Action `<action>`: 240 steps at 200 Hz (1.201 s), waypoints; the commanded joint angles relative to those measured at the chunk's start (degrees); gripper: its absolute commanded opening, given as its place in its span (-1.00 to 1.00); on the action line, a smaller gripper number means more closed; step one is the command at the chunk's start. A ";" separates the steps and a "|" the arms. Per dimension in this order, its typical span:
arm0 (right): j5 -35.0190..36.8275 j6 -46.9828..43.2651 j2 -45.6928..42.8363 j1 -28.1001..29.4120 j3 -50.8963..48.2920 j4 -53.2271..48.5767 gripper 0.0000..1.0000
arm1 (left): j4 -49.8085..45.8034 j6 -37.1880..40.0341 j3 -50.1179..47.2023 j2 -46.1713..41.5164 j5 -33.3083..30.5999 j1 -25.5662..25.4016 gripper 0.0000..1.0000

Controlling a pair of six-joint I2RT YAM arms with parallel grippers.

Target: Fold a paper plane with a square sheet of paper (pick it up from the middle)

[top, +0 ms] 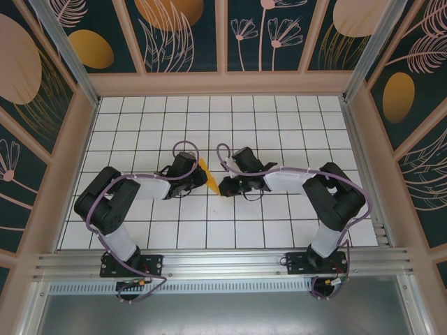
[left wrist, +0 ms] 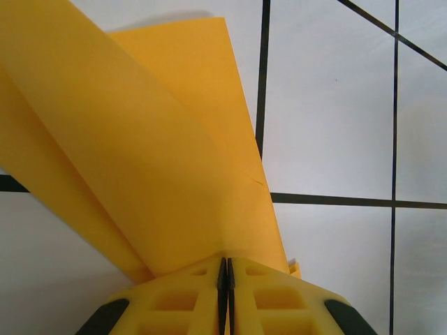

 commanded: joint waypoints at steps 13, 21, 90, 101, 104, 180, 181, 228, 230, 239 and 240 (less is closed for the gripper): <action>-2.25 -0.74 5.69 0.76 5.32 -0.24 -1.00 | -4.71 1.66 -0.57 2.18 -2.44 1.40 -0.72; -2.93 -0.70 6.97 0.83 6.29 -0.25 -1.00 | -4.63 1.67 -0.59 2.11 -2.41 1.40 -0.72; -1.95 -1.02 13.09 0.64 6.30 -1.66 -1.00 | -4.81 2.43 -0.03 0.63 -3.00 1.64 -0.68; -1.49 -0.76 13.33 0.21 5.09 -1.88 -1.00 | -4.72 2.68 0.12 0.30 -2.87 2.08 -0.66; -1.36 -0.67 13.37 0.07 4.84 -1.82 -1.00 | -4.61 2.76 0.11 0.25 -2.85 2.17 -0.66; -1.86 0.14 14.41 -1.17 -0.33 -0.20 -1.00 | -3.04 5.20 3.53 2.67 -1.94 6.57 -0.61; -1.82 0.14 14.38 -1.13 -0.34 -0.18 -1.00 | -3.13 5.26 3.62 2.69 -1.99 6.62 -0.60; -1.61 0.23 14.36 -1.35 -0.58 -0.16 -1.00 | -4.09 6.62 5.55 5.02 -3.58 8.91 -0.60; -1.61 0.23 14.36 -1.35 -0.60 -0.14 -1.00 | -4.16 6.63 5.56 5.07 -3.66 8.99 -0.60; -1.70 0.23 14.42 -1.35 -0.57 -0.12 -1.00 | -4.19 6.75 5.69 5.36 -4.01 9.43 -0.60; -1.70 0.23 14.39 -1.35 -0.54 -0.09 -1.00 | -4.19 6.78 5.67 5.35 -4.04 9.46 -0.60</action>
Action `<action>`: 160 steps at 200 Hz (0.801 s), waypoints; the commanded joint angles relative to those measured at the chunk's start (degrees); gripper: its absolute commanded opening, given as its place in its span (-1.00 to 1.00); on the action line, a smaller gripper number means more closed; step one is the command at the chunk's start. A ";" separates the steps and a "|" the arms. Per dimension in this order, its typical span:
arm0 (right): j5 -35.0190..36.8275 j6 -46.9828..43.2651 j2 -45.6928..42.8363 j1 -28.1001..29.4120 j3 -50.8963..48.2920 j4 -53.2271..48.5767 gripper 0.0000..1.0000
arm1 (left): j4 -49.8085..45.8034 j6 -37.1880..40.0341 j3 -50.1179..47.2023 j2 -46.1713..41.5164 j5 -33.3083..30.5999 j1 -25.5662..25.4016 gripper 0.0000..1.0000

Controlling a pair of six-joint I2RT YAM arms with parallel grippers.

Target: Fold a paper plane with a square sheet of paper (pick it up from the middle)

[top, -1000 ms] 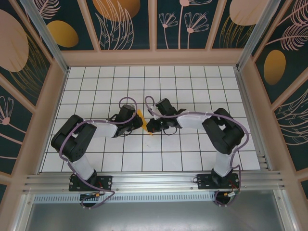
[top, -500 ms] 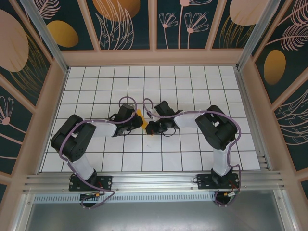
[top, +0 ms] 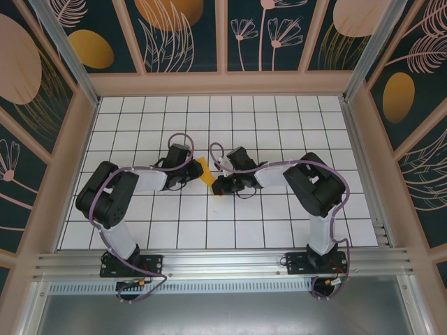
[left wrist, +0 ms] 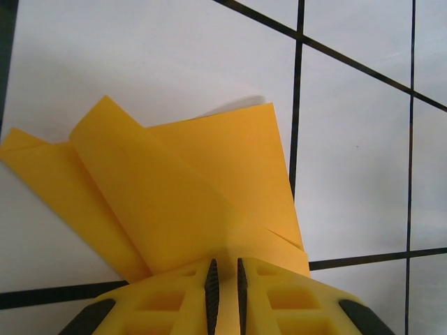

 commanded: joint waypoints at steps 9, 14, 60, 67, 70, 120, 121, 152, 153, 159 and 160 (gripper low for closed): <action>4.70 0.14 3.46 -0.52 -3.30 -8.70 -1.00 | -1.76 2.49 1.05 2.84 -7.86 3.81 -0.60; 4.71 0.11 3.55 -0.52 -3.26 -8.78 -1.00 | -1.83 2.55 1.06 2.93 -7.94 4.08 -0.60; 5.62 0.53 4.63 -1.06 -3.62 -8.88 -1.00 | -1.85 2.94 0.97 2.33 -9.10 6.12 -0.59; 5.84 0.66 4.84 -1.13 -3.59 -9.15 -1.00 | -1.85 3.15 0.97 2.26 -9.12 6.39 -0.59; 5.93 0.70 5.06 -1.21 -3.55 -9.30 -1.00 | -1.77 3.24 0.97 2.19 -9.12 6.54 -0.59; 6.33 0.91 5.62 -1.40 -3.76 -9.76 -1.00 | -1.74 4.51 2.60 3.51 -9.24 7.96 -0.59; 6.38 0.94 5.59 -1.40 -3.73 -9.76 -1.00 | -1.79 4.54 2.66 3.55 -9.31 7.94 -0.59; 6.42 1.11 5.33 -1.40 -3.70 -9.74 -1.00 | -3.48 5.68 4.61 4.02 -11.48 8.18 -0.59; 6.42 1.13 5.32 -1.40 -3.74 -9.71 -1.00 | -3.59 5.70 4.72 4.07 -11.58 8.18 -0.59; 6.42 1.15 5.33 -1.44 -3.71 -9.59 -1.00 | -3.89 6.00 5.03 4.11 -12.20 8.24 -0.58; 6.42 1.15 5.31 -1.42 -3.74 -9.63 -1.00 | -3.93 6.07 5.11 4.11 -12.33 8.25 -0.59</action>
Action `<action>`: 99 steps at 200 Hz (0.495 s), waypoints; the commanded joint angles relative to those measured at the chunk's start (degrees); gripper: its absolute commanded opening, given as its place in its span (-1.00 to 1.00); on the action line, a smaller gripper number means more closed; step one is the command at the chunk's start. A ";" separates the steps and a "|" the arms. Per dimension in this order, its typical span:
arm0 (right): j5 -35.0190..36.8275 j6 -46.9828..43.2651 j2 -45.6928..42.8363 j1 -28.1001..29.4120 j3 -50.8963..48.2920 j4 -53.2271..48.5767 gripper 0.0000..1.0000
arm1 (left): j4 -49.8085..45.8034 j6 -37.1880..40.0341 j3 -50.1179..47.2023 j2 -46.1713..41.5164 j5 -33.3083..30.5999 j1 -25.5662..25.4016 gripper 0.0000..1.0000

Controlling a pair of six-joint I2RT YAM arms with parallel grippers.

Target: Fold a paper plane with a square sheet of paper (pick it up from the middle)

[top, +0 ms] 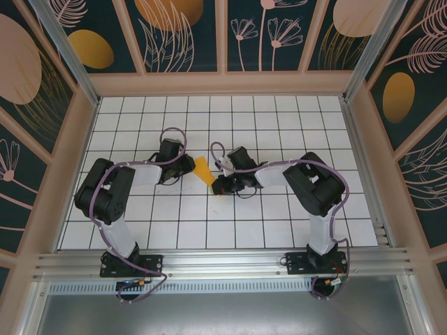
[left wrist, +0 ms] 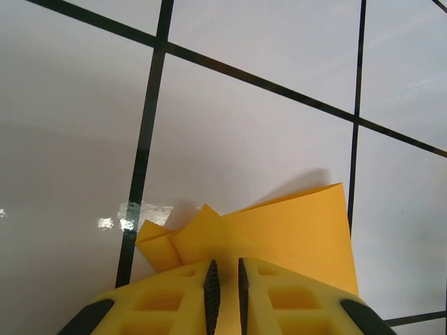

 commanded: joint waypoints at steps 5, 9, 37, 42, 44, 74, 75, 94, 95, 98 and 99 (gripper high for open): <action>7.05 -0.16 4.88 -0.94 -3.59 -10.31 -1.00 | -1.74 3.19 2.39 2.73 -11.48 3.09 -0.58; 7.05 -0.14 4.80 -0.94 -3.59 -10.32 -1.00 | -1.72 3.30 2.48 2.72 -11.85 3.18 -0.58; 7.04 -0.13 4.84 -0.94 -3.70 -10.24 -1.00 | -1.22 3.40 2.03 2.64 -12.32 4.16 -0.55; 7.05 -0.03 4.73 -0.94 -3.61 -10.18 -1.00 | -1.13 3.36 1.90 2.61 -12.30 4.29 -0.55; 7.06 -0.06 4.78 -0.94 -3.64 -10.18 -1.00 | -1.02 3.39 1.89 2.56 -12.31 4.40 -0.56; 6.53 0.18 3.84 -0.94 -3.09 -10.08 -1.00 | -1.16 3.66 1.71 1.04 -12.81 4.73 -0.49; 6.49 0.19 3.79 -0.94 -3.03 -10.04 -1.00 | -1.16 3.66 1.67 0.94 -12.83 4.73 -0.49; 5.38 0.36 1.44 -0.78 -1.46 -9.72 -1.00 | -1.49 3.25 1.27 -1.75 -13.67 4.73 -0.39; 5.38 0.36 1.27 -0.82 -1.33 -9.73 -1.00 | -1.50 3.24 1.27 -1.86 -13.74 4.69 -0.38; 5.32 0.41 0.68 -0.78 -0.88 -9.75 -1.00 | -1.60 3.15 1.07 -2.31 -13.84 4.66 -0.36; 5.26 0.43 0.58 -0.77 -0.74 -9.83 -1.00 | -1.60 3.10 1.00 -2.45 -13.92 4.65 -0.35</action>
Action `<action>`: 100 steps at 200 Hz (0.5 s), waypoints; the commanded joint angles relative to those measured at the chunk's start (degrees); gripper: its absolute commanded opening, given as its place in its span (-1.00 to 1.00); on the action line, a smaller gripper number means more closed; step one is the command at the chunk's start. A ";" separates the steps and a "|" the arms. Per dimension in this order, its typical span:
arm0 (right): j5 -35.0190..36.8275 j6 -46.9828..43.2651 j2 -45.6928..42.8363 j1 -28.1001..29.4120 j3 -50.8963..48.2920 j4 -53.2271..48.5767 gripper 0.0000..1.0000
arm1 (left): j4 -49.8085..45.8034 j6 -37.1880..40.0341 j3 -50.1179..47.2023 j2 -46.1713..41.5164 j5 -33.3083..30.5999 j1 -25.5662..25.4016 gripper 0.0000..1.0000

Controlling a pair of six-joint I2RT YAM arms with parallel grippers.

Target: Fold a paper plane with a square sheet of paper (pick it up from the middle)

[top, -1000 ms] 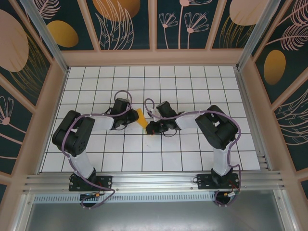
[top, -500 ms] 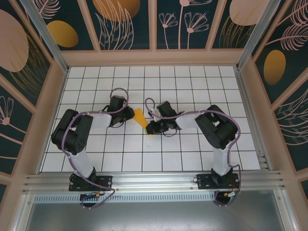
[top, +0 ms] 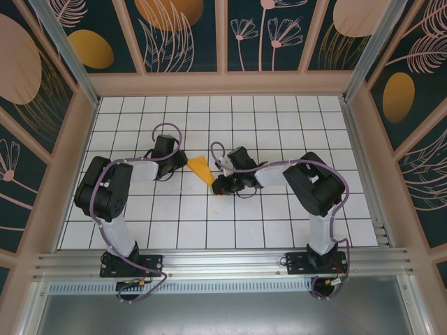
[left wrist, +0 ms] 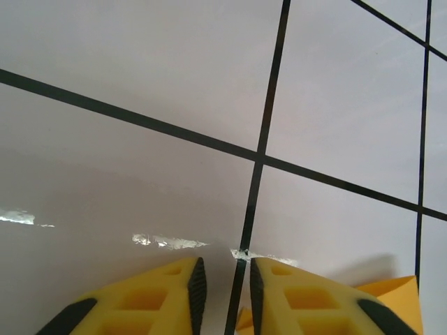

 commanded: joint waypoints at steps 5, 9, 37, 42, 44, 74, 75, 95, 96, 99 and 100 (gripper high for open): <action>5.18 0.26 -0.32 -0.72 -0.26 -9.83 -0.99 | -1.66 0.58 -0.93 -4.03 -6.36 1.40 -0.32; 5.09 0.33 -1.16 -0.72 0.34 -9.89 -0.96 | -1.72 0.48 -1.18 -4.76 -6.40 1.43 -0.28; 6.62 0.60 -8.07 -0.79 3.29 -10.05 -0.71 | -2.93 -0.46 -3.42 -10.81 -6.75 1.42 -0.05; 7.28 0.72 -9.45 -0.93 3.45 -9.98 -0.66 | -3.31 -0.46 -3.80 -11.79 -6.45 1.42 0.00; 7.66 0.77 -10.02 -0.97 3.42 -9.89 -0.64 | -3.44 -0.47 -3.95 -12.14 -6.30 1.38 0.02; 15.18 2.41 -18.76 -2.30 -0.30 -7.22 -0.21 | -4.24 0.56 -6.62 -16.89 -1.45 1.05 0.30; 15.56 2.48 -19.06 -2.35 -0.53 -7.13 -0.19 | -4.21 0.56 -6.76 -17.06 -1.33 0.99 0.31; 23.05 3.16 -24.26 -4.07 -5.34 -5.69 0.03 | -4.17 -0.54 -8.75 -20.05 -0.56 -0.07 0.44; 23.32 3.16 -24.44 -4.19 -5.60 -5.67 0.04 | -4.18 -0.70 -8.79 -20.18 -0.53 -0.10 0.45; 24.50 3.26 -25.05 -4.49 -6.21 -5.51 0.07 | -4.31 -0.97 -8.91 -20.48 -0.51 -0.31 0.46; 24.83 3.25 -25.23 -4.63 -6.47 -5.40 0.07 | -4.38 -1.18 -9.00 -20.57 -0.56 -0.35 0.46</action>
